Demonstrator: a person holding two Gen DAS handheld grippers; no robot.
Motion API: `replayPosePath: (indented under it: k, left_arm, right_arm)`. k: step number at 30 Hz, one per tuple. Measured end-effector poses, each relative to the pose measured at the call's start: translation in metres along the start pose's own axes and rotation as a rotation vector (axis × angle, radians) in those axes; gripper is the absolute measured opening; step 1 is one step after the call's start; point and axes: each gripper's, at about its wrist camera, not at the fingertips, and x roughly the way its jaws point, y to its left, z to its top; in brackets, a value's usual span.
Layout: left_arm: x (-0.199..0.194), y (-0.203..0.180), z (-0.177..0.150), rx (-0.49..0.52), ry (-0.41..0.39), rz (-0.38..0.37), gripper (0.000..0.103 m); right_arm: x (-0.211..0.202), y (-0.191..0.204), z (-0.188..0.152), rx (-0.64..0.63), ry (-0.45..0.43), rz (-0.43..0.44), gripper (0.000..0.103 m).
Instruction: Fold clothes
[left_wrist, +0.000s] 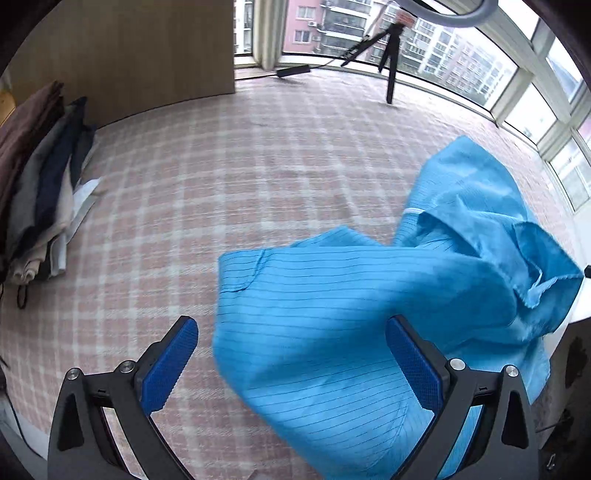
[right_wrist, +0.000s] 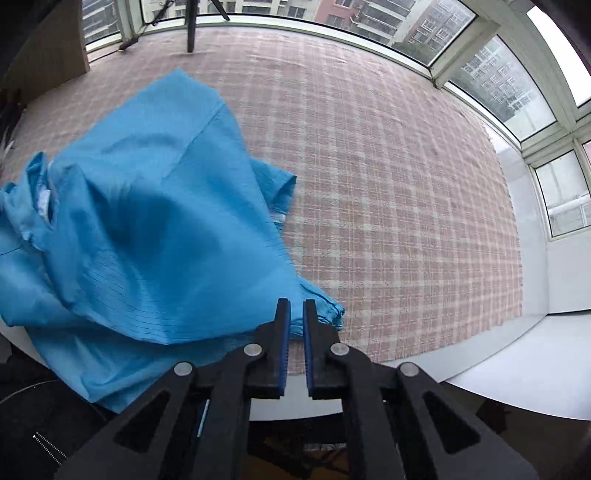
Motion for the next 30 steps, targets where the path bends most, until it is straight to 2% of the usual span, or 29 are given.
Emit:
replayPosePath:
  k: [1, 3, 6, 8, 11, 14, 16, 20, 22, 23, 25, 26, 29, 30]
  left_arm:
    - [0.004, -0.004, 0.000, 0.016, 0.009, 0.000, 0.102]
    - [0.013, -0.011, 0.000, 0.040, 0.033, 0.003, 0.102]
    - [0.019, -0.017, -0.007, 0.068, 0.057, 0.006, 0.099]
    - [0.020, -0.015, -0.013, 0.072, 0.066, 0.017, 0.091]
    - [0.013, -0.006, -0.015, 0.053, 0.074, 0.009, 0.087]
    - [-0.004, 0.000, -0.006, 0.051, 0.043, -0.007, 0.088]
    - [-0.013, -0.002, 0.004, 0.080, 0.010, 0.021, 0.088]
    - [-0.017, -0.013, 0.022, 0.162, -0.024, 0.057, 0.089]
    - [-0.010, -0.024, 0.029, 0.201, -0.023, 0.062, 0.089]
    - [-0.005, -0.028, 0.032, 0.219, -0.017, 0.063, 0.089]
    - [0.008, -0.036, 0.036, 0.254, 0.004, 0.068, 0.089]
    - [0.013, -0.040, 0.036, 0.271, 0.013, 0.074, 0.089]
    - [0.019, -0.045, 0.036, 0.302, 0.028, 0.088, 0.089]
    - [0.021, -0.045, 0.036, 0.307, 0.034, 0.090, 0.089]
  right_arm:
    - [-0.012, 0.011, 0.004, -0.030, -0.036, 0.023, 0.021]
    - [-0.030, 0.050, 0.019, -0.126, -0.115, 0.104, 0.039]
    - [-0.054, 0.112, 0.041, -0.277, -0.227, 0.224, 0.041]
    - [-0.047, 0.173, 0.046, -0.421, -0.261, 0.295, 0.041]
    - [-0.021, 0.244, 0.033, -0.656, -0.222, 0.290, 0.041]
    - [0.001, 0.273, 0.019, -0.794, -0.202, 0.215, 0.041]
    - [0.014, 0.272, 0.015, -0.828, -0.181, 0.199, 0.041]
    - [0.026, 0.254, 0.019, -0.786, -0.139, 0.251, 0.041]
    - [0.029, 0.249, 0.019, -0.754, -0.099, 0.303, 0.029]
    - [0.030, 0.246, 0.020, -0.735, -0.076, 0.336, 0.013]
    - [0.026, 0.242, 0.018, -0.717, -0.065, 0.384, 0.012]
    - [0.022, 0.242, 0.015, -0.725, -0.080, 0.387, 0.015]
    - [0.014, 0.245, 0.002, -0.774, -0.119, 0.370, 0.044]
    - [0.014, 0.246, -0.002, -0.792, -0.127, 0.353, 0.046]
